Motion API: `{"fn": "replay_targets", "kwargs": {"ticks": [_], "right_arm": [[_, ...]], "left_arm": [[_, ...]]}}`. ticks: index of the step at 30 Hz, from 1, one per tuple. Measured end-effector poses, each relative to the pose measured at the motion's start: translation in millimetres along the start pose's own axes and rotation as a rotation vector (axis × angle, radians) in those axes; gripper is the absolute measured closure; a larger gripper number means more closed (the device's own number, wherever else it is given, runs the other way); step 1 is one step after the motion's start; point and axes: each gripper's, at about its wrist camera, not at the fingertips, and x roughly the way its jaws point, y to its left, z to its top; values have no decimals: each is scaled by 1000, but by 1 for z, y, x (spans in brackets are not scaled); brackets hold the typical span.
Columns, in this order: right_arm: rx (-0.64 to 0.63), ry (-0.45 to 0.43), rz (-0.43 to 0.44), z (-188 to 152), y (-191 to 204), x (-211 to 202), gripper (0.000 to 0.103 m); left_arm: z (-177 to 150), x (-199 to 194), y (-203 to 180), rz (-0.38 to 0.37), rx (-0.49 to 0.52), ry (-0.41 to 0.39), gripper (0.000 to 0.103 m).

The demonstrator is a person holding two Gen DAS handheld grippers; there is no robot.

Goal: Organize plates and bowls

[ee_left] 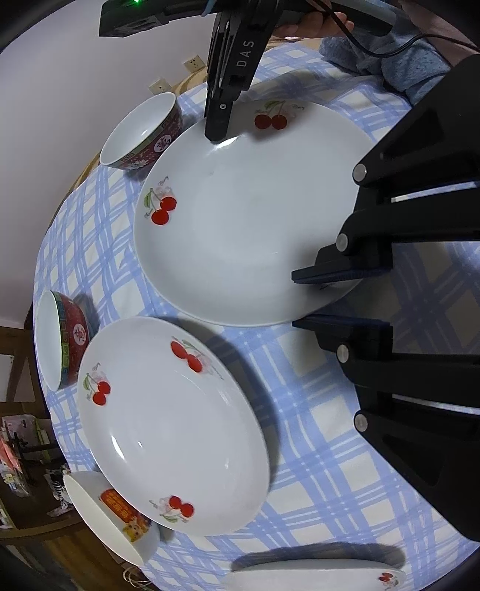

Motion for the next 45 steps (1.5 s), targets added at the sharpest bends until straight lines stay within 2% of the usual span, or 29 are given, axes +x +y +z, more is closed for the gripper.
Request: {"fn": "replay_targets", "kwargs": {"ticks": [12, 20, 25, 45], "right_arm": [[-85, 69, 18, -20, 25, 0, 90], [-101, 74, 30, -28, 38, -4, 90], [-101, 71, 14, -31, 47, -4, 90], [-72, 106, 22, -30, 46, 2, 90]], "left_arm": [[-23, -19, 14, 28, -17, 41, 87], [-29, -29, 23, 52, -53, 49, 87], [-32, -28, 31, 51, -85, 63, 87], [-34, -27, 33, 65, -76, 71, 87]]}}
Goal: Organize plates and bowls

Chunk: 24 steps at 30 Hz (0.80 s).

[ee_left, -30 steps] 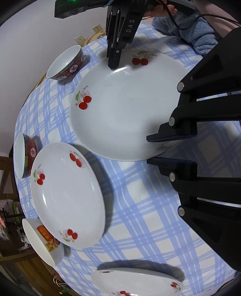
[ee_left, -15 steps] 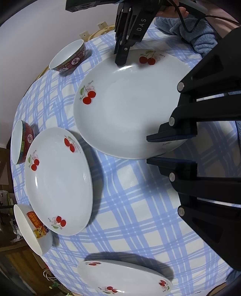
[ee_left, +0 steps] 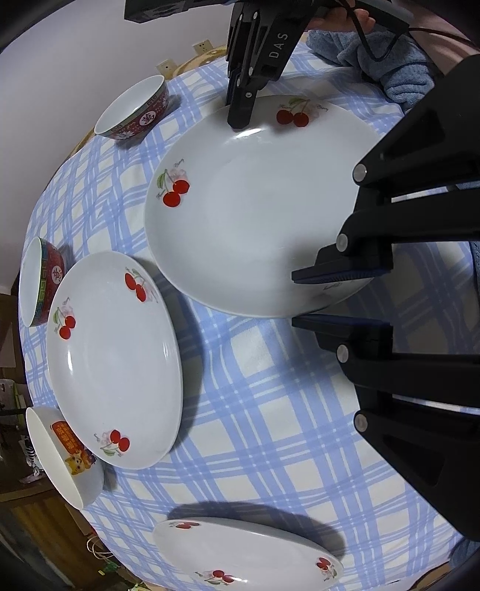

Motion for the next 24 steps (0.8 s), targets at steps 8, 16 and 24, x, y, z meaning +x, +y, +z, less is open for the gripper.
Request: {"fn": "replay_targets", "kwargs": {"ticks": [8, 16, 24], "right_arm": [[11, 8, -4, 2, -2, 1, 90], [-53, -32, -90, 7, 10, -7, 90], [-51, -151, -61, 16, 15, -37, 86]], "left_arm": [[-2, -1, -1, 30, 38, -5, 87], [-1, -10, 10, 18, 3, -18, 82], [5, -41, 24, 104, -6, -86, 78]]}}
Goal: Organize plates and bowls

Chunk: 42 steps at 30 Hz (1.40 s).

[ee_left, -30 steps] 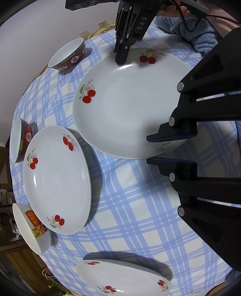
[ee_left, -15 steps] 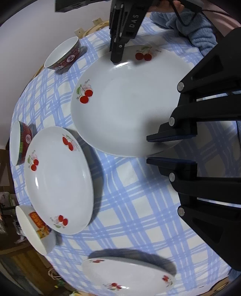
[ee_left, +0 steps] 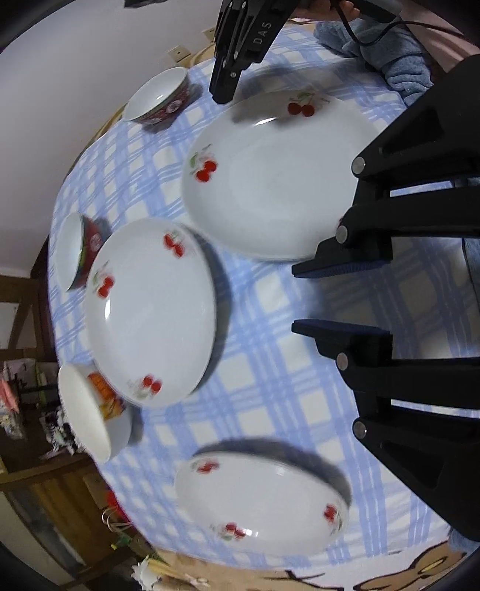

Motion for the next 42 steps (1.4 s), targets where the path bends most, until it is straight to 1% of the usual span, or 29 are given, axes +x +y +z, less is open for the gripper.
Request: {"fn": "replay_targets", "kwargs": {"ticks": [1, 2, 3, 4, 5, 7, 9, 11, 12, 14, 15, 17, 19, 20, 23, 25, 26, 28, 30, 34, 36, 40, 42], "right_arm": [[4, -16, 6, 2, 1, -4, 79], [10, -30, 12, 3, 2, -7, 69], [19, -50, 17, 8, 3, -11, 64], [22, -66, 21, 11, 4, -14, 56], [22, -86, 27, 15, 6, -18, 53], [22, -120, 12, 22, 8, -24, 52], [19, -152, 2, 31, 12, -29, 49], [17, -173, 10, 39, 16, -31, 38], [16, -182, 11, 44, 18, -31, 35], [19, -197, 15, 54, 22, -31, 28], [25, -201, 23, 59, 23, -30, 26], [42, -212, 46, 70, 26, -28, 13], [59, -228, 58, 80, 29, -26, 6], [62, -235, 62, 84, 30, -25, 5], [68, -237, 76, 96, 35, -19, 5], [85, -237, 86, 104, 36, -14, 5], [95, -240, 95, 107, 36, -11, 5], [107, -238, 122, 111, 36, -7, 5], [129, -236, 164, 113, 34, -1, 5], [169, -216, 206, 117, 29, 15, 5], [173, -212, 204, 119, 29, 21, 5], [134, -210, 152, 121, 32, 29, 5], [118, -217, 124, 120, 35, 33, 5]], "left_arm": [[3, -2, 4, 11, -5, -4, 72], [6, -6, 9, 26, -13, -9, 68], [7, -9, 14, 34, -17, -13, 57], [10, -12, 18, 41, -22, -17, 45], [12, -16, 23, 45, -24, -29, 41], [17, -21, 30, 46, -18, -45, 25], [24, -25, 34, 80, 3, -65, 20], [31, -29, 37, 107, 14, -87, 17], [37, -30, 40, 108, 12, -95, 15], [47, -30, 47, 100, -5, -101, 14], [52, -29, 49, 98, -14, -102, 14], [64, -27, 55, 88, -25, -102, 14], [73, -24, 58, 73, -27, -105, 14], [77, -23, 60, 70, -32, -110, 14], [88, -16, 68, 75, -67, -130, 13], [94, -9, 74, 59, -70, -116, 13], [97, -6, 76, 39, -61, -111, 13], [100, -5, 80, 24, -63, -123, 13], [106, -4, 84, 35, -66, -134, 13], [115, 2, 86, 57, -55, -144, 13], [117, 7, 90, 51, -65, -138, 13], [119, 19, 98, 35, -97, -121, 13], [117, 23, 99, -1, -96, -131, 13]]}}
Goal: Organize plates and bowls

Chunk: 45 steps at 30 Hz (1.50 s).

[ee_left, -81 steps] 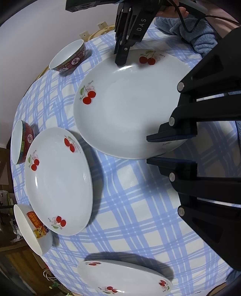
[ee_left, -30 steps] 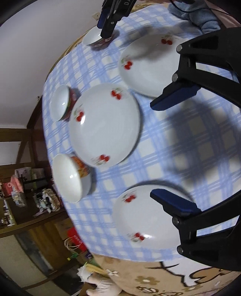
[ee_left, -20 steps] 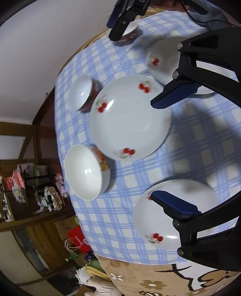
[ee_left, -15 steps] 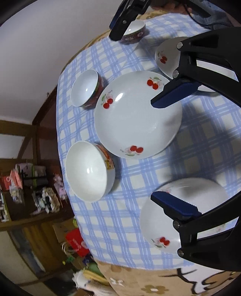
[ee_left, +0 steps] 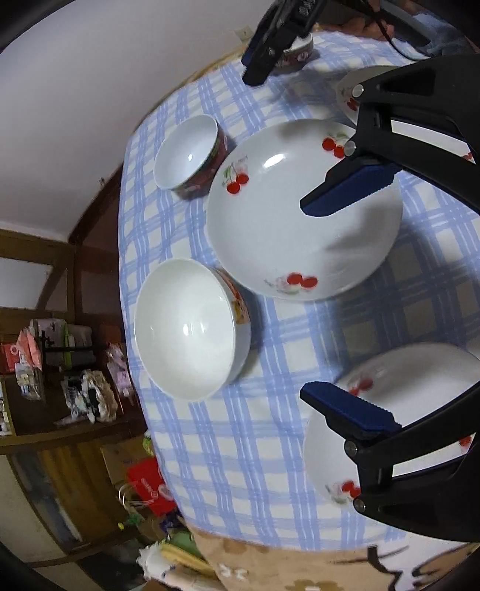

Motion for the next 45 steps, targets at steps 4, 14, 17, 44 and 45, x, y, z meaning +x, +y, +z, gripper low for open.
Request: {"fn": "replay_targets", "kwargs": {"ticks": [4, 14, 17, 44, 45], "right_arm": [[-33, -4, -39, -6, 2, 8, 5], [-41, 29, -2, -16, 7, 25, 21], [-51, 46, 0, -19, 8, 30, 35], [-29, 125, 72, -19, 10, 53, 96], [-30, 128, 76, -19, 10, 54, 96]], "left_arm": [[-4, 7, 1, 35, -3, -9, 16], [-9, 22, 14, 7, -101, 38, 19], [-12, 26, 12, 6, -91, 53, 20], [-31, 56, 9, -33, -128, 116, 78], [-31, 57, 8, -32, -127, 117, 79]]}}
